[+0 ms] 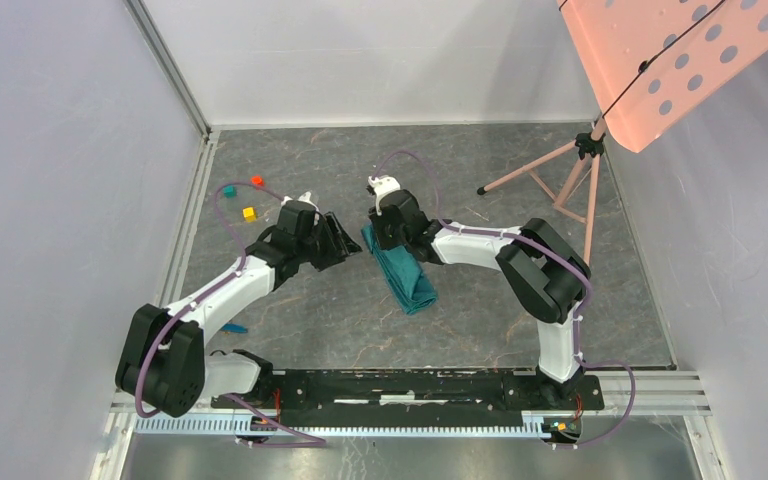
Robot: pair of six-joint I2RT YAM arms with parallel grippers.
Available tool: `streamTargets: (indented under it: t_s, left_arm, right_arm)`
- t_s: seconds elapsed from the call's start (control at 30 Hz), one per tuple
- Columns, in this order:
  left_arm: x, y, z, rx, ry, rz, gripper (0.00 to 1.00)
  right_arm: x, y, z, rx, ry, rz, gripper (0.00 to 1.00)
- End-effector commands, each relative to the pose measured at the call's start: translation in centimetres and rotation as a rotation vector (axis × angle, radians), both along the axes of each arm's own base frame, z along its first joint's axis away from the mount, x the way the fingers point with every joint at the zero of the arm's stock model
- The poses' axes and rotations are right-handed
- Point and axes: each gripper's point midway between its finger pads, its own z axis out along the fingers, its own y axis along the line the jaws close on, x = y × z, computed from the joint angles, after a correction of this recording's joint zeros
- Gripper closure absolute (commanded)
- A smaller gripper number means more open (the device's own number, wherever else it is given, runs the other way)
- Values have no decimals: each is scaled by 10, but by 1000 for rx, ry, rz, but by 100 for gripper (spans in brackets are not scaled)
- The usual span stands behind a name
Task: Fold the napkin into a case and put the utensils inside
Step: Pick up the top corner of the smaller rectangle folded napkin.
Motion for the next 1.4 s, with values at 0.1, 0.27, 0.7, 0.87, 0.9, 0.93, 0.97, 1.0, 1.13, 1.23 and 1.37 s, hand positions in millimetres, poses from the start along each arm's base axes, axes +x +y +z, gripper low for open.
streamTargets:
  t_s: [0.1,0.27,0.7,0.87,0.9,0.93,0.97,1.0,1.13,1.23,1.37]
  left_arm:
    - [-5,14,-3,45,-31,3,42]
    - [-8,18,-5,45,-25,8,42]
    - [-11,22,-5,38,-27,18,42]
    - [-12,23,-5,34,-29,21,42]
    - [-12,24,-5,34,-30,22,42]
    - [-12,24,-5,36,-29,23,42]
    - [-12,24,-5,35,-28,25,42]
    - [-13,25,-6,36,-27,24,42]
    - [-14,26,-7,36,-27,28,41]
    - [-14,27,-7,37,-26,29,41]
    - [-11,25,-8,36,-30,19,40]
  right_arm:
    - [3,12,25,39,-55,33,61]
    - [1,17,22,3,-82,42,53]
    - [7,10,13,-115,-135,-47,58]
    - [6,15,10,-127,-133,-47,61]
    - [6,16,9,-131,-135,-49,61]
    - [7,16,10,-133,-139,-53,62]
    - [6,17,9,-136,-140,-54,62]
    - [7,17,9,-139,-139,-56,63]
    - [6,18,7,-142,-135,-59,63]
    - [6,18,7,-147,-136,-58,71]
    - [4,18,18,-128,-142,-51,93]
